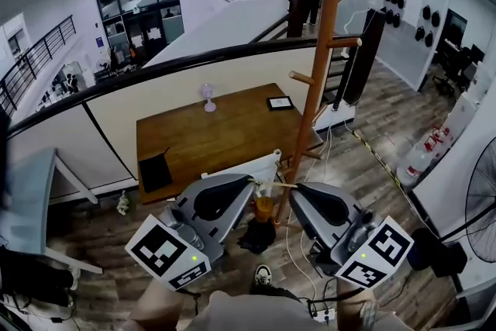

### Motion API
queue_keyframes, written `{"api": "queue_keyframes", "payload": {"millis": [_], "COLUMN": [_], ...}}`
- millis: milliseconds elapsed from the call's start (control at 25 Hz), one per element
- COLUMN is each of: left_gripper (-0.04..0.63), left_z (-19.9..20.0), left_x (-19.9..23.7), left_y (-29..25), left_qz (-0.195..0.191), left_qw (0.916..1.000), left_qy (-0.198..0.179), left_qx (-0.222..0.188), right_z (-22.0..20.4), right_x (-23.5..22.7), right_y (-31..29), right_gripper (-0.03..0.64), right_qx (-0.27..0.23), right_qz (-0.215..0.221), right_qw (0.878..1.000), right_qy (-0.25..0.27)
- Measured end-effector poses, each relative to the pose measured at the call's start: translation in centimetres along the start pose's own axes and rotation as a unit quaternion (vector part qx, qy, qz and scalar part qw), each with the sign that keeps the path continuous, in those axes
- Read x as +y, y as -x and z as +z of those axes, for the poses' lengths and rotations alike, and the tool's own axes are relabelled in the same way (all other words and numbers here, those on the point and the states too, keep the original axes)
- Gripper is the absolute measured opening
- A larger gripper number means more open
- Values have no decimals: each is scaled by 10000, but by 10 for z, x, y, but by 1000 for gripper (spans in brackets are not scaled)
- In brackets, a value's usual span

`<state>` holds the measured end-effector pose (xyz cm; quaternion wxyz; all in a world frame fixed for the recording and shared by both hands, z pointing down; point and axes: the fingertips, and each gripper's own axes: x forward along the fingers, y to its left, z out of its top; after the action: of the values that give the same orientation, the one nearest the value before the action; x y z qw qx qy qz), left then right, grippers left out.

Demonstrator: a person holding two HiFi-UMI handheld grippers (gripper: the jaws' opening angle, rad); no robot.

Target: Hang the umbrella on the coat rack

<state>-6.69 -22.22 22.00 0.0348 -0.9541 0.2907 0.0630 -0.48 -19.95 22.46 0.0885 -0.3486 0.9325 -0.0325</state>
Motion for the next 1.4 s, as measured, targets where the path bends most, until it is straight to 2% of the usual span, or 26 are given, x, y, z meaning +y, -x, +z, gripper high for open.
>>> {"api": "queue_keyframes", "payload": {"millis": [160, 280, 520, 760, 1000, 1400], "left_gripper": [0, 0, 0, 0, 0, 0], "left_z": [1, 1, -1, -11, -15, -18], "left_x": [30, 53, 90, 113, 131, 163], "left_y": [-36, -60, -95, -117, -134, -169], "left_qz": [57, 117, 185, 173, -49, -1126], "left_qw": [10000, 9997, 9997, 9995, 9997, 9936], "left_qy": [-38, -213, -128, -187, -161, -13], "left_qx": [12, 90, 16, 161, 183, 21], "right_z": [8, 10, 15, 11, 11, 17], "right_x": [-41, -67, -111, -141, -161, -198], "right_y": [-21, -39, -65, -81, -94, -117], "right_gripper": [12, 12, 12, 12, 12, 12], "right_qx": [-15, 14, -69, -80, -109, -301], "right_qz": [120, 225, 463, 409, 136, -975], "right_qw": [9999, 9995, 9987, 9991, 9998, 9945], "right_qy": [37, 223, 205, 126, 104, 231]}}
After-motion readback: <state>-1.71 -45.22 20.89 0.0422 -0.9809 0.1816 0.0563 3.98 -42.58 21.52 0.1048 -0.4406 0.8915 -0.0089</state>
